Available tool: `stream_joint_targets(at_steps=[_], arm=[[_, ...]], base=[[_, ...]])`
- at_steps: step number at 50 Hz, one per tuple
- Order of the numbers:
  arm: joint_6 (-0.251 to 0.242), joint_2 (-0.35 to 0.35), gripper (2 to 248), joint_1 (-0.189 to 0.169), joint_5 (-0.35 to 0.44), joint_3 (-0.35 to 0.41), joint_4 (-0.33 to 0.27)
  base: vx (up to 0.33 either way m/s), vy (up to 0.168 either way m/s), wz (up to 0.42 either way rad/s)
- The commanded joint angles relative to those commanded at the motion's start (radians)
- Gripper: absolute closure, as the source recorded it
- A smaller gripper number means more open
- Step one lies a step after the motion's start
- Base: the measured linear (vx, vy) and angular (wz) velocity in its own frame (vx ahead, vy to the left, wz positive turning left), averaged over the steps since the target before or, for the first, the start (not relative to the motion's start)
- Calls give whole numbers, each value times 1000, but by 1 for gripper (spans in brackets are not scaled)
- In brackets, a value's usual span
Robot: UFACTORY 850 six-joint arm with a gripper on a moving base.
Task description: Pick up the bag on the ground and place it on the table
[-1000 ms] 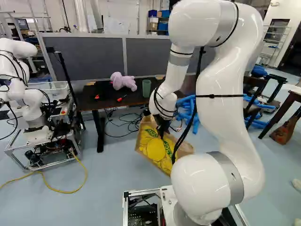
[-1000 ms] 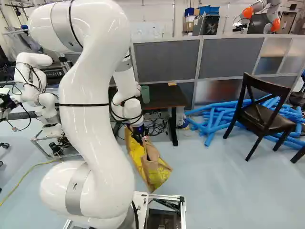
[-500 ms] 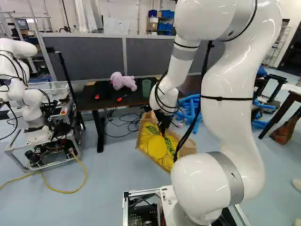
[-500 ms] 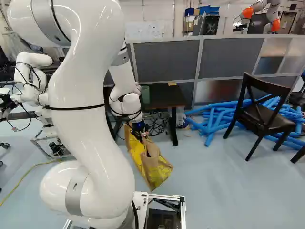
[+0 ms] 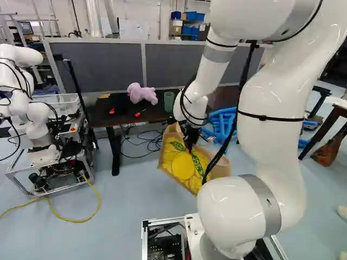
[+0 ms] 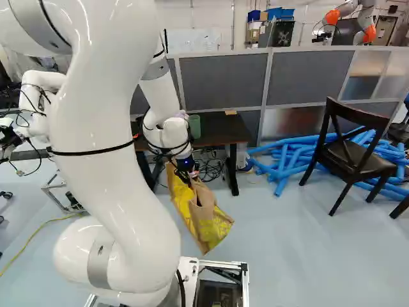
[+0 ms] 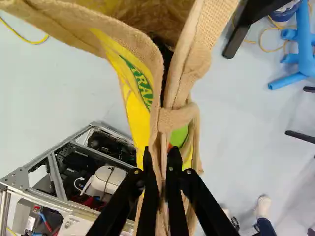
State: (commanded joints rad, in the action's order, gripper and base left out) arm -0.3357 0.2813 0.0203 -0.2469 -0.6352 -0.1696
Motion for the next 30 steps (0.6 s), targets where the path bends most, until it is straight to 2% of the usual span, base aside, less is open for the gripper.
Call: stream_joint_targets(at_steps=[30], arm=[[0, -109, 228, -12, -107, 1, 2]], base=[[0, 0, 0]])
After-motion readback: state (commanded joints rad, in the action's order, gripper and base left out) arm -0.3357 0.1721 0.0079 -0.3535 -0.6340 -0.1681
